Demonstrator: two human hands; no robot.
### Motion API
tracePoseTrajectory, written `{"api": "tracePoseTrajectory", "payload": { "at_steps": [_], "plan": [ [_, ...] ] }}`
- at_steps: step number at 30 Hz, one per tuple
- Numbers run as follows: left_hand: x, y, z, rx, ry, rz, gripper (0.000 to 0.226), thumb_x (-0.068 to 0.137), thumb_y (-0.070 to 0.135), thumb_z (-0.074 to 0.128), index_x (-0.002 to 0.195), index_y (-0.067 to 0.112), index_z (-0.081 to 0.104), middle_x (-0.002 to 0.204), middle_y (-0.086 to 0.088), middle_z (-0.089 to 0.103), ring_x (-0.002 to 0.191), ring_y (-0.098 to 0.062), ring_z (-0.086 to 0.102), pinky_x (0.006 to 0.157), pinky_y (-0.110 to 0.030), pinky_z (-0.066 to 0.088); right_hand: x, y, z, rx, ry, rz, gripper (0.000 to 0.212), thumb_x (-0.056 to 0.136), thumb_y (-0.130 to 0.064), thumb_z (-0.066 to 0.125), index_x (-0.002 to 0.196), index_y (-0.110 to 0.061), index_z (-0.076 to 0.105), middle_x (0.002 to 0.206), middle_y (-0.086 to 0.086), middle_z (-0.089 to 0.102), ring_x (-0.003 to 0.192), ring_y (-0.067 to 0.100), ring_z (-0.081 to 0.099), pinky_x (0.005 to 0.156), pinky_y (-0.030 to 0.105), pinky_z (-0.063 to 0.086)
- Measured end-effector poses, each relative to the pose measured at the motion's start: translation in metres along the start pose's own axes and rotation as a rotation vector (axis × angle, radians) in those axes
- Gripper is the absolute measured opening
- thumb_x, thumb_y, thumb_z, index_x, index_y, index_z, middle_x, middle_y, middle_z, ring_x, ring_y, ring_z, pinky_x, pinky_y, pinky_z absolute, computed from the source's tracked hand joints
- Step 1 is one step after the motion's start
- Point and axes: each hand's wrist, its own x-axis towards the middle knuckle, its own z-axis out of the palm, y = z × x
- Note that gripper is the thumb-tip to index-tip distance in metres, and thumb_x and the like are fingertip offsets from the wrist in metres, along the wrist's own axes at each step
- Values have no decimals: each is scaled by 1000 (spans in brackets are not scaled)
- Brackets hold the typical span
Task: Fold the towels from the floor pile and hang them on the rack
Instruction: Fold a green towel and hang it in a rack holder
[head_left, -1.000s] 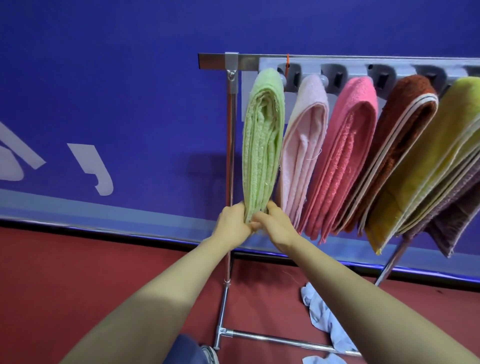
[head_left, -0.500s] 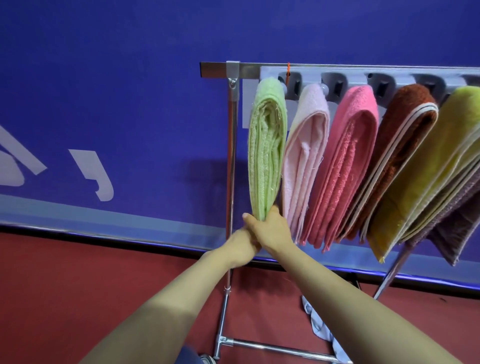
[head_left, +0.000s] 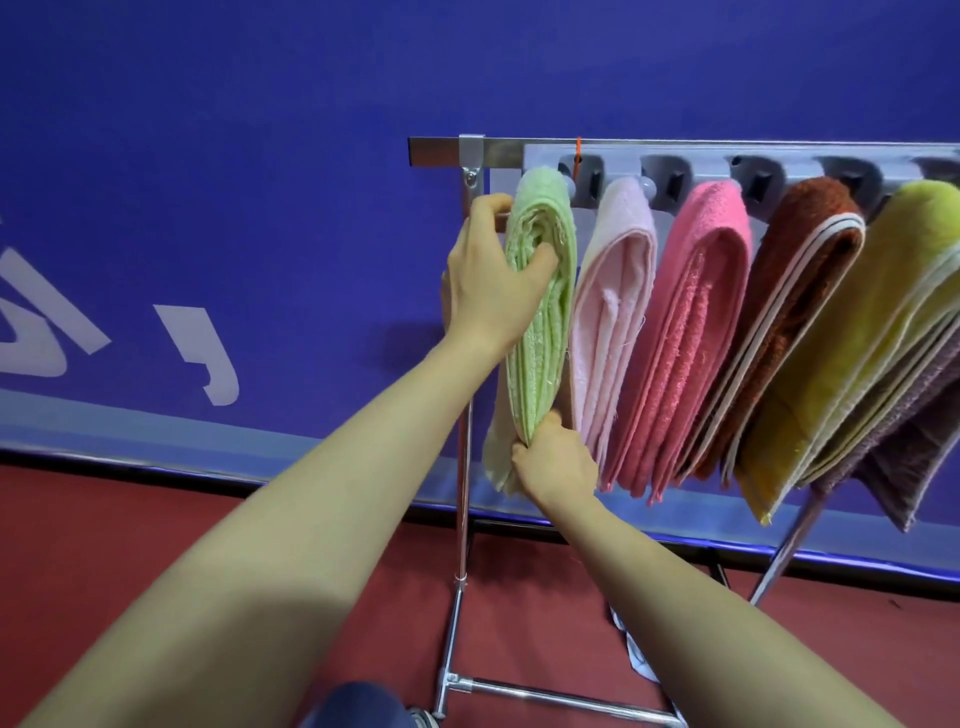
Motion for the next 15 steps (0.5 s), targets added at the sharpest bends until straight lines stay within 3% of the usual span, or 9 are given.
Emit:
{"api": "tracePoseTrajectory", "payload": {
  "at_steps": [3, 7, 12, 15],
  "plan": [
    [10, 2, 2, 80, 24, -12, 33, 82, 21, 58, 115, 26, 56, 106, 7, 65, 93, -17, 59, 72, -31, 42, -1, 0, -2, -10, 4, -4, 39, 93, -33, 54, 120, -6, 43, 119, 20, 62, 110, 41, 61, 86, 43, 47],
    [6, -6, -1, 49, -19, 57, 47, 78, 11, 46, 122, 22, 58, 107, 4, 66, 95, -19, 59, 80, -36, 50, 0, -1, -3, -15, 4, -7, 39, 94, -32, 54, 120, -6, 43, 119, 19, 62, 110, 40, 61, 86, 42, 47],
    [13, 2, -3, 329, 18, 104, 42, 84, 14, 56, 125, 25, 53, 119, 3, 60, 97, -29, 59, 76, -37, 44, 0, -1, -4, -32, 8, -20, 36, 94, -30, 53, 119, -6, 43, 119, 18, 63, 110, 40, 61, 82, 40, 45],
    [26, 12, -6, 368, 24, 127, 44, 84, 11, 53, 124, 27, 57, 120, 4, 62, 99, -31, 60, 77, -41, 48, 0, -3, -4, -29, 8, -33, 34, 95, -29, 52, 119, -6, 44, 118, 18, 63, 109, 40, 61, 80, 39, 44]
  ]
}}
